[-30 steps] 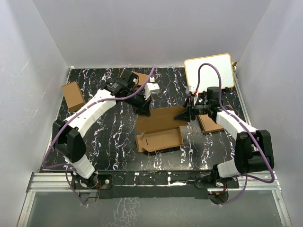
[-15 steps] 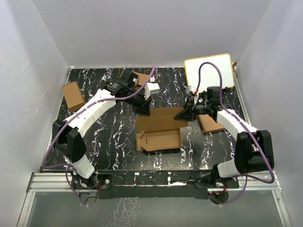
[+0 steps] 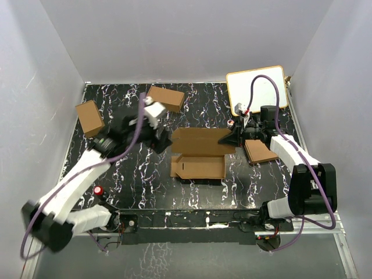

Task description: Fold the paper box

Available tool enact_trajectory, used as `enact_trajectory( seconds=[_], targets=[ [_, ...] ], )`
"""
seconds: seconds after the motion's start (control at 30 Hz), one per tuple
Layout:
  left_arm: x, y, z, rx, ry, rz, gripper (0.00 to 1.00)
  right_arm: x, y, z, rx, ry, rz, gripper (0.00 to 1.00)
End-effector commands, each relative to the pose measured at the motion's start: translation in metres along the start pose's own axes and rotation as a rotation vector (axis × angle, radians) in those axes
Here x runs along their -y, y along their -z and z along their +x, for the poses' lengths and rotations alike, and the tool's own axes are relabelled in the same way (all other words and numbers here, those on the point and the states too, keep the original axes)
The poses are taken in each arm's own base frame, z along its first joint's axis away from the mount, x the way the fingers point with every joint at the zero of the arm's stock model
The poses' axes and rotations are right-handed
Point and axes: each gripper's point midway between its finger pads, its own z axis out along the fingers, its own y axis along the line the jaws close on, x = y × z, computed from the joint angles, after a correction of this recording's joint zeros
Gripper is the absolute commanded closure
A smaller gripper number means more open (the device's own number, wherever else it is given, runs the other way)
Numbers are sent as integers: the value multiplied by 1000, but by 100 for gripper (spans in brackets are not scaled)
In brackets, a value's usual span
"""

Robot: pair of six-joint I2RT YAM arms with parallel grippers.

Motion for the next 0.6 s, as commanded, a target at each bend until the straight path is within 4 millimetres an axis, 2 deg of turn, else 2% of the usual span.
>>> enact_trajectory(
  seconds=[0.0,0.1,0.17,0.2,0.3,0.43,0.57],
  targets=[
    [2,50,-21,337,237,-120,15,-6,3,-30,43,179,-33,92],
    [13,47,15,361,455,-97,25,-7,4,-29,39,202,-37,92],
    [20,35,46,349,601,-69,27,-10,4,-28,40,216,-44,92],
    [24,31,54,353,656,-50,27,-10,4,-28,41,224,-45,92],
    [30,24,63,379,739,-4,21,-11,4,-27,42,229,-48,92],
    [24,14,78,350,810,-44,20,-12,5,-28,43,236,-48,92],
    [26,-6,94,292,912,-38,20,-12,4,-27,41,234,-46,92]
  ],
)
